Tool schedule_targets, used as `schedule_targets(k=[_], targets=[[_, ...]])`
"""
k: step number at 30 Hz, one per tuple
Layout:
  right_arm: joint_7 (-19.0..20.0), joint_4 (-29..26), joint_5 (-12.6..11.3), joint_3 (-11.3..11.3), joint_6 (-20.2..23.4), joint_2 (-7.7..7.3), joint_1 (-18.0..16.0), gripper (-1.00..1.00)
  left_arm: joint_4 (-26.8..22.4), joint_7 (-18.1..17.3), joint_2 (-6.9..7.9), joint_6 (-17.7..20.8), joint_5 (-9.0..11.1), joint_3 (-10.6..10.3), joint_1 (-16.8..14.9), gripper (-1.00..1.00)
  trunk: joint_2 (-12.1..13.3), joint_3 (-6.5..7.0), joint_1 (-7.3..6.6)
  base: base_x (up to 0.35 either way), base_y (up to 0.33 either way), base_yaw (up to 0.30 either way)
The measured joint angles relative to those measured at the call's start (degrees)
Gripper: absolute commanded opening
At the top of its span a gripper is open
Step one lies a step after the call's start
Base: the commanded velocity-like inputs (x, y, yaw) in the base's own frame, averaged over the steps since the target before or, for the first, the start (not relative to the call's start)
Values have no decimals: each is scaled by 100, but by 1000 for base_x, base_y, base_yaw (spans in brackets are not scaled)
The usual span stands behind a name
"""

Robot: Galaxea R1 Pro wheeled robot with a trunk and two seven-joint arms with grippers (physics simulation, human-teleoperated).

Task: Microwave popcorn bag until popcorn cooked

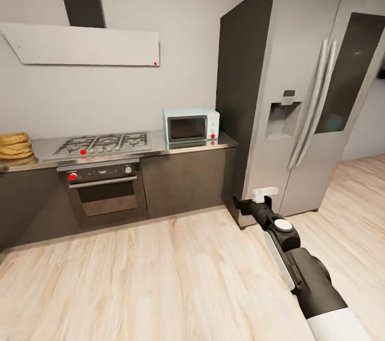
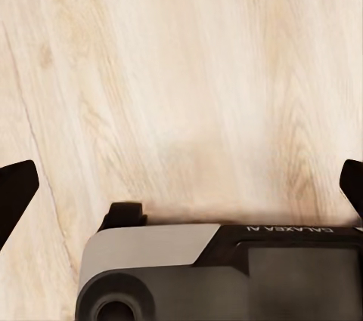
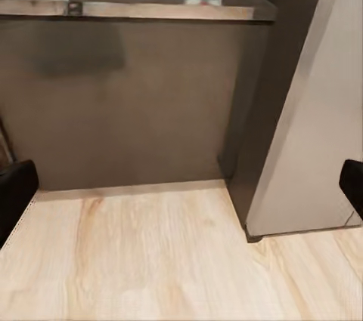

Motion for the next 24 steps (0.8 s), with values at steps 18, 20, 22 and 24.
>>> schedule_targets(k=[18, 20, 22, 24], targets=[[-20, 6, 13, -1, -38, 4, 9, 100, 3, -1, -1, 0, 0, 0, -1, 100, 0, 0, 0, 343, -129, 111], [-9, 6, 13, -1, -44, 2, 10, 100, 2, -1, -1, 0, 0, 0, -2, 100, 0, 0, 0, 343, -150, 0], [-8, 6, 13, 2, -46, 4, 10, 100, 3, -1, -1, 0, 0, 0, -2, 100, 0, 0, 0, 343, -150, 31], [-25, 7, 16, 6, -46, 9, 10, 100, 2, -1, 0, 0, 0, 0, -1, 100, 0, 0, 0, 343, -150, 172]])
